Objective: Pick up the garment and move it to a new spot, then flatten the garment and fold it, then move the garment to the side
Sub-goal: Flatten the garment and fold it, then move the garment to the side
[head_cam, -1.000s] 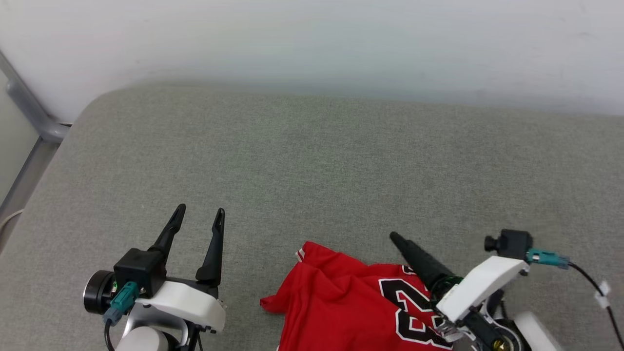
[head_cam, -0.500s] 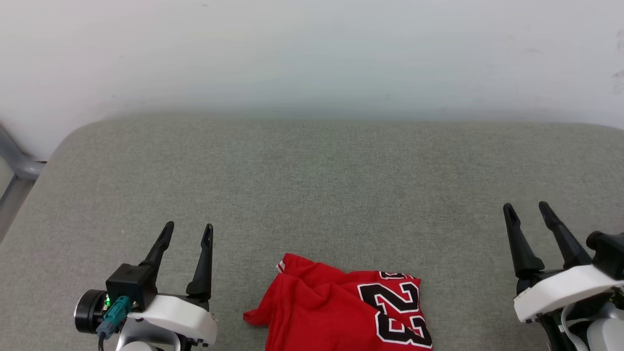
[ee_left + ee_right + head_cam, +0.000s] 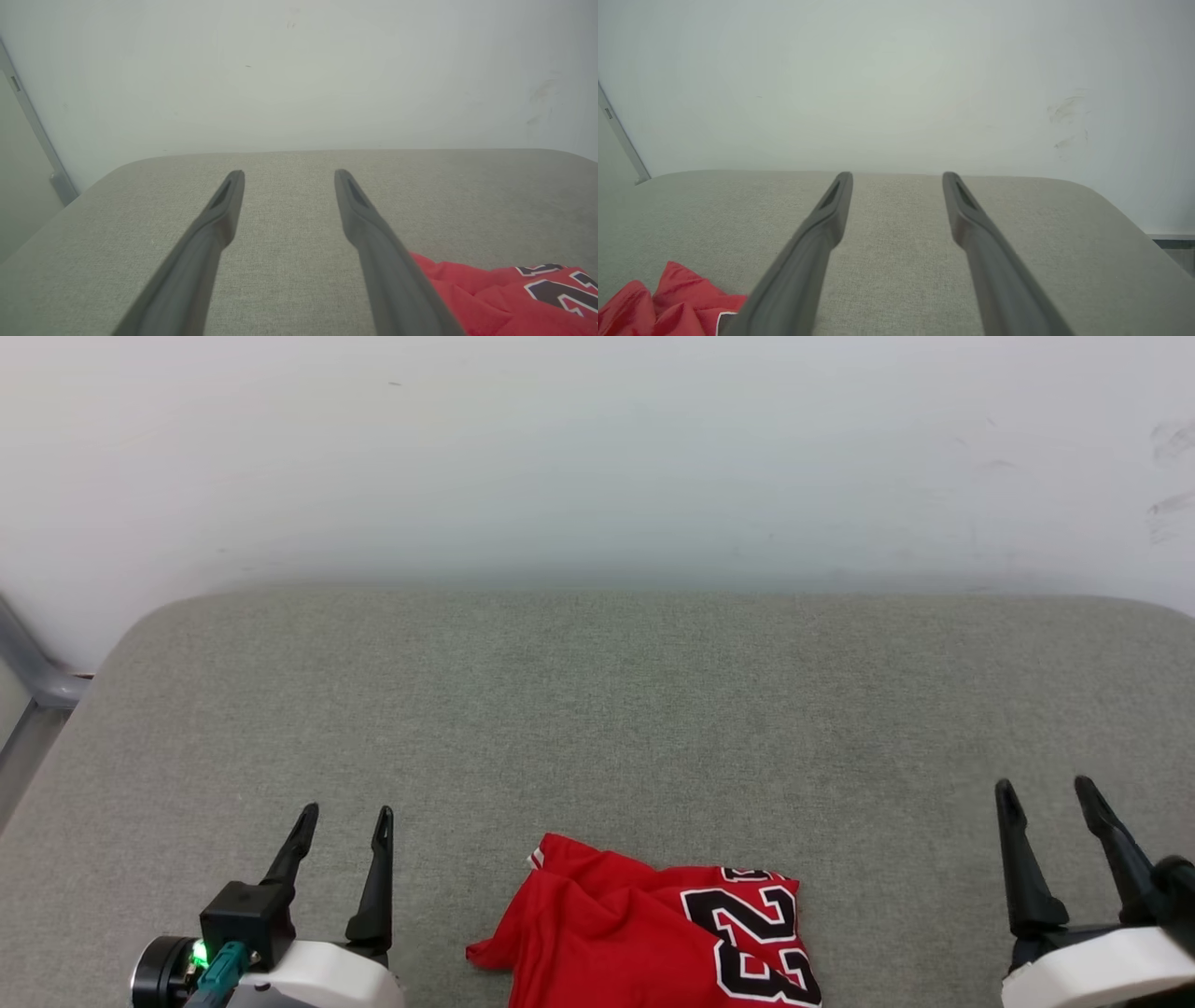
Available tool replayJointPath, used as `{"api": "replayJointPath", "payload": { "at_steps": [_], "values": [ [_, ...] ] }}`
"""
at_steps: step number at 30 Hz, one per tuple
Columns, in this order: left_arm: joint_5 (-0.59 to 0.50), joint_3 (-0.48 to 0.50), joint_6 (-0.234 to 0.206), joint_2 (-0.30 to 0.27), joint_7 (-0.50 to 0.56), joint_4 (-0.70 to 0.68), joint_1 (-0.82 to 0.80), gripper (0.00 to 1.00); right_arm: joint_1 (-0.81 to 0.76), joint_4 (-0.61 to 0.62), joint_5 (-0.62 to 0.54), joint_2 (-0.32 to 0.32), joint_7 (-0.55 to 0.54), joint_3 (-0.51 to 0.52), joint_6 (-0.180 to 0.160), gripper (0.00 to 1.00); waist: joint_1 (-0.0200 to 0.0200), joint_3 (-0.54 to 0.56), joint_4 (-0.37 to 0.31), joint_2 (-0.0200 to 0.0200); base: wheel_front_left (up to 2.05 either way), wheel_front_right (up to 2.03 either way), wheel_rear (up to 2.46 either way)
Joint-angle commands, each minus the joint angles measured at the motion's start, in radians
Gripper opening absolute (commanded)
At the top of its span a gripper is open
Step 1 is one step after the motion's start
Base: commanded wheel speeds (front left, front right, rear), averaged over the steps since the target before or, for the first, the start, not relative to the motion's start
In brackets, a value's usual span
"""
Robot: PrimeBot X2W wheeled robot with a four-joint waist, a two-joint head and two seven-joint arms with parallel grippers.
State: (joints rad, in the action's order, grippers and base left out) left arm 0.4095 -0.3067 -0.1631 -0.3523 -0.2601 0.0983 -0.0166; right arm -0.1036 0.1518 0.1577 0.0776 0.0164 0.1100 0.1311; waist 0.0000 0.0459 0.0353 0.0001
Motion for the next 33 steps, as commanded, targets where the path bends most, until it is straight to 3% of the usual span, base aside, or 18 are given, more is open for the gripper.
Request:
{"api": "replayJointPath", "payload": {
  "at_steps": [1, 13, 19, 26, 30, 33],
  "values": [
    [-0.005, 0.009, -0.004, 0.001, -0.007, -0.004, 0.016, 1.00, -0.024, 0.021, 0.003, -0.010, -0.010, 0.010, -0.001, 1.00, 0.0000, 0.001, 0.001, -0.0001, 0.00, 0.00, 0.00],
    [-0.020, 0.030, 0.011, 0.006, -0.007, -0.010, 0.016, 1.00, -0.054, 0.070, 0.014, -0.029, -0.060, 0.019, -0.001, 1.00, 0.0000, -0.006, 0.005, -0.0001, 0.00, 0.00, 0.00],
    [-0.022, 0.036, 0.021, 0.014, -0.007, -0.013, -0.007, 1.00, -0.064, 0.041, 0.095, -0.029, -0.129, 0.040, -0.001, 1.00, 0.0000, -0.021, 0.013, -0.0001, 0.00, 0.00, 0.00],
    [-0.033, 0.037, 0.032, 0.034, -0.007, -0.025, -0.040, 1.00, -0.067, -0.092, 0.307, -0.018, -0.379, 0.109, -0.001, 1.00, 0.0000, -0.063, 0.039, -0.0001, 0.00, 0.00, 0.00],
    [-0.041, 0.043, 0.043, 0.042, -0.007, -0.035, -0.060, 1.00, -0.052, -0.149, 0.409, 0.014, -0.545, 0.067, -0.001, 1.00, 0.0000, -0.105, 0.061, -0.0001, 0.00, 0.00, 0.00],
    [-0.045, 0.047, 0.047, 0.051, -0.006, -0.037, -0.074, 1.00, -0.036, -0.167, 0.455, 0.022, -0.606, 0.030, -0.001, 1.00, 0.0000, -0.125, 0.072, -0.0001, 0.00, 0.00, 0.00]
  ]
}}
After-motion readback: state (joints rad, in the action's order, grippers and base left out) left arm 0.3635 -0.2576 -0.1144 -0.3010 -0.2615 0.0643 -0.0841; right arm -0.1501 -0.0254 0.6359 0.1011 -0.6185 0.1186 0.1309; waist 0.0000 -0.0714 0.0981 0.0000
